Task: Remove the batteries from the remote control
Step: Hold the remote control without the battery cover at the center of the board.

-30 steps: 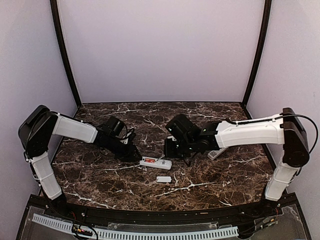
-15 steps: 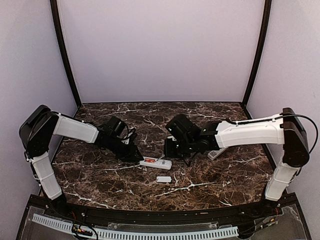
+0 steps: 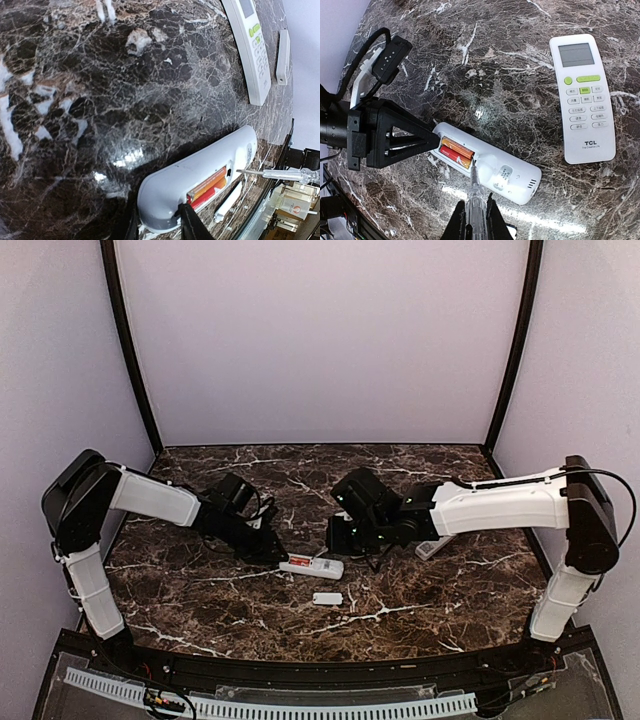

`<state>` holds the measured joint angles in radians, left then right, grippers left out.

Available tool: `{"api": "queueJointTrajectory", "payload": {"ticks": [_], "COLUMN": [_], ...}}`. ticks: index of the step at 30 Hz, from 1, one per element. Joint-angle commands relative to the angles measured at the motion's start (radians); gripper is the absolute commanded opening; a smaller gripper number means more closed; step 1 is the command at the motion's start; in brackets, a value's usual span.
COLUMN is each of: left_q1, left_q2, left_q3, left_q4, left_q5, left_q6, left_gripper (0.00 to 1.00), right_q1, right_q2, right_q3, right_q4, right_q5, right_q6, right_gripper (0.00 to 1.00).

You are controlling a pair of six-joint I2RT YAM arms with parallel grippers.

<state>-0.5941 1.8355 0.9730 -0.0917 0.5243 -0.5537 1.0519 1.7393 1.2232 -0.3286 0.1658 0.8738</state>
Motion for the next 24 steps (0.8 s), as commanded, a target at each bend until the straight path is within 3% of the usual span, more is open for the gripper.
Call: {"api": "queueJointTrajectory", "payload": {"ticks": [1, 16, 24], "left_q1": [-0.010, -0.012, -0.012], "left_q2": [0.023, 0.031, 0.034], "left_q3": [0.002, 0.006, 0.006], "left_q4": [-0.038, -0.042, -0.043], "left_q5": [-0.020, -0.017, -0.016], "left_q6": [0.017, 0.017, 0.017], "left_gripper": [0.29, 0.26, 0.25], "right_q1": [0.009, 0.007, 0.006], "right_q2": [0.014, 0.062, 0.054], "right_q3": [0.018, 0.048, 0.010], "right_q4": [0.039, -0.004, 0.016], "right_q5": [-0.001, 0.001, -0.014], "right_q6": [0.014, 0.025, 0.110], "right_gripper": [0.00, 0.00, 0.00]}}
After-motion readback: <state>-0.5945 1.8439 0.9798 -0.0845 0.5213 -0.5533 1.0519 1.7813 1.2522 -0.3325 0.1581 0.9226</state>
